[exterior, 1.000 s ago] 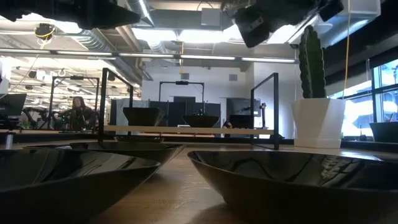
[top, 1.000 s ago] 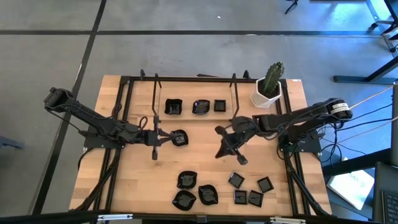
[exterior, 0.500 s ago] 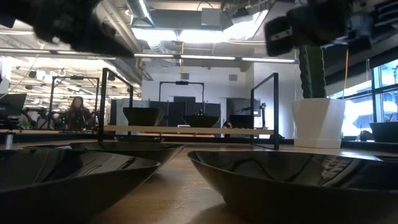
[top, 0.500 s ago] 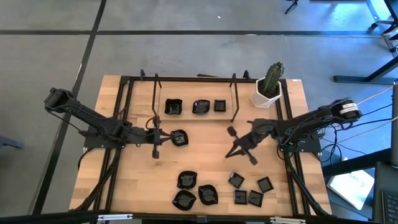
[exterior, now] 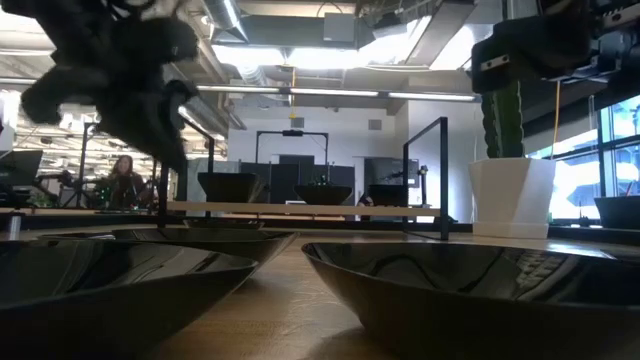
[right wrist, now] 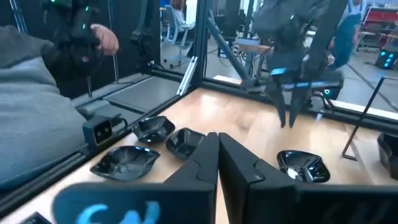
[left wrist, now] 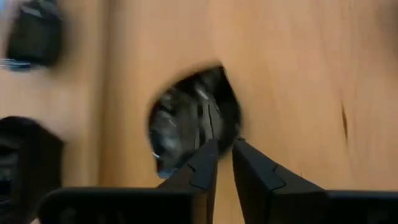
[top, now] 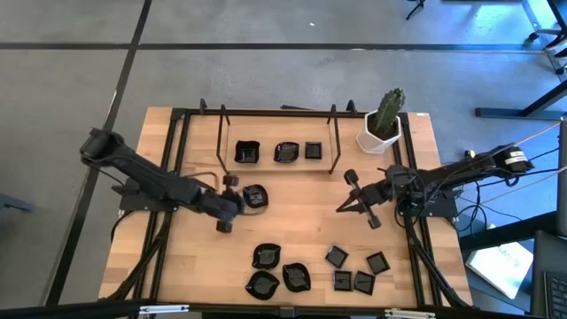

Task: Pick & Place Mini shaped plates
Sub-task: Stack the leaf-shaped plate on the top of the leaf-shaped plate on the shelf

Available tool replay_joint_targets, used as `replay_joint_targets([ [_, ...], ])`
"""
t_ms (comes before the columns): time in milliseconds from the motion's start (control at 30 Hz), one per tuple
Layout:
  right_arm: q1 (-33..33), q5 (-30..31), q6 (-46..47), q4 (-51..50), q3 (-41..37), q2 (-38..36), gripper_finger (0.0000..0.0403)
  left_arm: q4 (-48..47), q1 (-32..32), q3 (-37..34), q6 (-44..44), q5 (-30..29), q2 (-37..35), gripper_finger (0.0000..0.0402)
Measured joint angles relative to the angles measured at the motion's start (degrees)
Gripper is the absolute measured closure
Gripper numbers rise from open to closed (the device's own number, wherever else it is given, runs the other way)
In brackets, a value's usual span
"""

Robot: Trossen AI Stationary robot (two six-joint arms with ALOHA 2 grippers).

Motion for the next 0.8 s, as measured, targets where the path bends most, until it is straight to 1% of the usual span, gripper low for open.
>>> replay_joint_targets([
  [67,0.0,0.0,1.3,-0.9,0.0,-0.6,0.039,-4.0,-0.1,2.5,2.2,1.7,4.4,0.0343],
  [133,0.0,-0.4,1.8,-1.5,0.0,-0.6,0.039,-5.6,-0.1,4.8,4.7,3.5,7.9,0.0328],
  [233,0.0,-0.5,1.8,-2.5,0.0,-0.6,0.039,-7.0,-0.2,7.7,10.0,6.0,11.4,0.0302],
  [300,0.0,-0.5,1.4,-2.8,0.0,-0.6,0.0389,-7.4,-0.2,8.8,13.3,5.5,12.3,0.0283],
  [400,0.0,-0.5,1.1,-2.9,0.0,-0.6,0.0389,-7.4,0.5,8.9,16.3,2.2,12.4,0.0258],
  [467,0.0,-0.6,1.2,-3.1,0.0,-0.6,0.0389,-7.5,1.6,8.9,18.0,1.8,12.4,0.0245],
  [567,0.0,-1.5,1.2,-3.2,0.0,-0.6,0.0389,-8.3,3.4,8.9,18.6,4.2,12.4,0.0236],
  [700,0.0,-2.5,1.1,-3.1,0.0,-0.6,0.0389,-8.1,6.3,8.9,17.9,11.7,13.0,0.0238],
  [733,0.0,-2.6,1.0,-3.1,0.0,-0.6,0.0389,-8.1,6.9,8.9,17.9,12.7,13.1,0.0239],
  [800,0.0,-2.6,1.0,-3.1,0.0,-0.6,0.0389,-7.6,7.8,8.9,19.0,12.9,13.6,0.024],
])
